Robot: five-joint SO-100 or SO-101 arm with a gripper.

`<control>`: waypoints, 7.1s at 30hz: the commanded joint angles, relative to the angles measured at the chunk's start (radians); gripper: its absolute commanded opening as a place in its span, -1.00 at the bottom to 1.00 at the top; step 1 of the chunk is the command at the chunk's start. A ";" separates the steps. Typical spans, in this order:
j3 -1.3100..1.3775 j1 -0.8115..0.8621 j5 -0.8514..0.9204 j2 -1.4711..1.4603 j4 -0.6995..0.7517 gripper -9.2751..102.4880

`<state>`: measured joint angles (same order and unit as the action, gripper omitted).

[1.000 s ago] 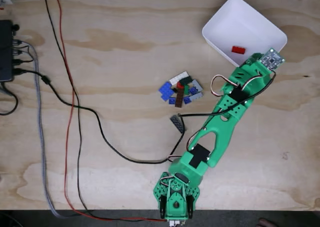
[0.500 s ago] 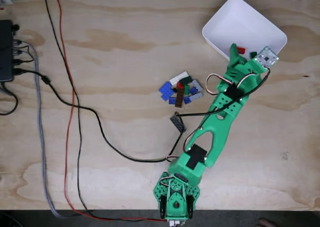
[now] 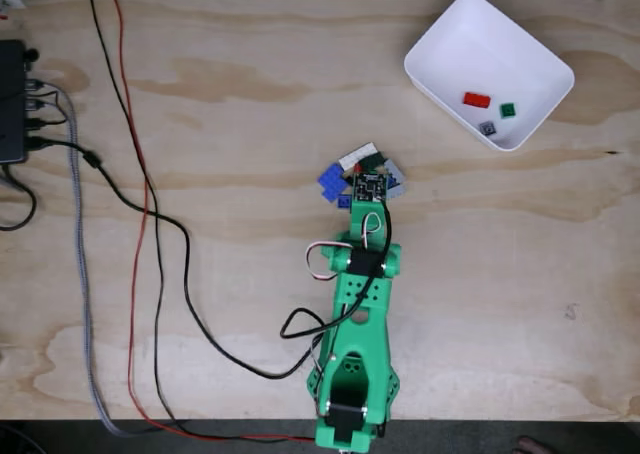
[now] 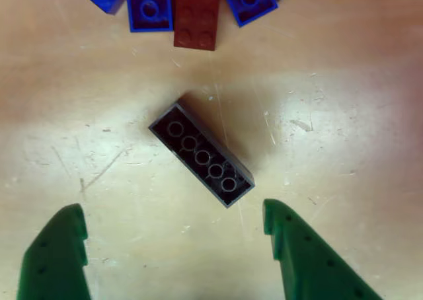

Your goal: Put all lego bricks in the bin.

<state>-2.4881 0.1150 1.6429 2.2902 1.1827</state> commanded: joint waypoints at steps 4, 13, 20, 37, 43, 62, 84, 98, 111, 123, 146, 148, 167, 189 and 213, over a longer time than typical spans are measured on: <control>0.083 -0.049 0.126 -0.245 -0.052 -0.28; 0.173 0.003 0.230 -0.437 -0.140 -0.28; 0.112 -0.031 0.198 -0.469 -0.284 -0.84; 0.261 0.091 -0.390 0.181 -0.456 -0.84; 0.597 0.273 -0.373 -0.425 -0.667 -0.84; 1.106 0.364 -0.419 -0.899 -0.623 -0.25; 0.371 -0.333 -0.742 -0.489 -0.213 -0.25; 0.756 -0.314 -0.862 -0.830 -0.149 -0.19; 0.634 -0.192 -0.739 -0.796 -0.101 -0.16; 0.666 -0.175 -0.655 -0.755 -0.063 -0.15; 0.692 -0.189 -0.489 -0.877 -0.160 -0.50; 0.718 -0.193 -0.482 -0.893 -0.152 -0.39; 0.664 -0.071 -0.287 -0.834 -0.272 -0.84; 0.948 0.322 -0.471 -0.449 -0.528 -0.84; 1.025 0.476 -0.609 -0.552 -0.583 -0.13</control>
<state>-1.4573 0.5614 1.0861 1.3530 0.6151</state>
